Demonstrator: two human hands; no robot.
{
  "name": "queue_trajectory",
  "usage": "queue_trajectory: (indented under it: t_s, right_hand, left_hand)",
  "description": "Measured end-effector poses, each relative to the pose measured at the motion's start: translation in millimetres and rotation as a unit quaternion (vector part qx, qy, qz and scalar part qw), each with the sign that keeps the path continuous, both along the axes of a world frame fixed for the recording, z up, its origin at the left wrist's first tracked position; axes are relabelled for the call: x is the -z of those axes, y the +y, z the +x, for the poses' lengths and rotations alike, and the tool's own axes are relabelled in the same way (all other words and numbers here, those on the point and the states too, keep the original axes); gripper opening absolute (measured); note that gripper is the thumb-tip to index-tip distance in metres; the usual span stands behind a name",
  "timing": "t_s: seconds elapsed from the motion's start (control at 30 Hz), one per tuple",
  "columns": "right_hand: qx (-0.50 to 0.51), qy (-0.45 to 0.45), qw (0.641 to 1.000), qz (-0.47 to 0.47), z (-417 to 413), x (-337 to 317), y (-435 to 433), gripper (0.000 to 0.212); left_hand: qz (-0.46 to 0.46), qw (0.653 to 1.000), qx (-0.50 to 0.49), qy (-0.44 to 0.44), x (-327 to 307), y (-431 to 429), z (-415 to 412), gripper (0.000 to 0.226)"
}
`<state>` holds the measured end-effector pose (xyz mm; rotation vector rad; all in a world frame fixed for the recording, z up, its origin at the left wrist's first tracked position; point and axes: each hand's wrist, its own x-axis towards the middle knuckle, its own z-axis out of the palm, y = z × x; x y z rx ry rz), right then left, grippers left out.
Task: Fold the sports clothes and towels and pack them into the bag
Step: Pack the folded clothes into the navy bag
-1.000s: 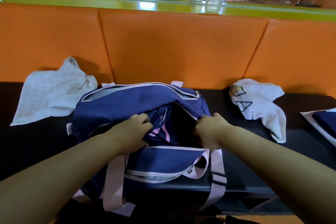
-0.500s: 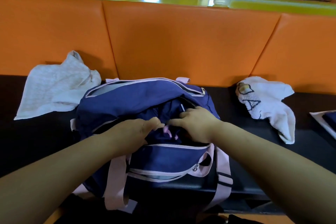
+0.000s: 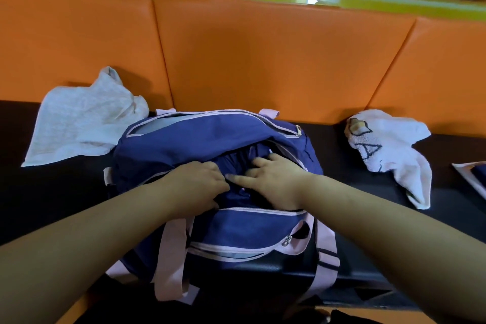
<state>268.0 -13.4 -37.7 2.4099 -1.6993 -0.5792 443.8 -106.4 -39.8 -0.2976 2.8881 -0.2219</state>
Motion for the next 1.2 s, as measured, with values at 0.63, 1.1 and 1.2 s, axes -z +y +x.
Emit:
queue_trajectory:
  t_s: [0.63,1.1,1.2]
  right_hand:
    - [0.079,-0.021,0.996,-0.028,-40.5,-8.6,9.1,0.053]
    - [0.148,0.073,0.986,0.032,-26.7,-2.6,-0.8,0.080]
    - [0.154,0.063,0.985,0.049,-31.0,-1.7,-3.2,0.097]
  left_hand:
    - [-0.060,0.993,0.015,-0.101,-2.8,-34.5,-8.2,0.051]
    - [-0.041,0.997,-0.065,0.012,5.3,-44.4,-15.7,0.090]
    - [-0.018,0.997,-0.079,-0.012,6.5,-47.4,-17.7,0.093]
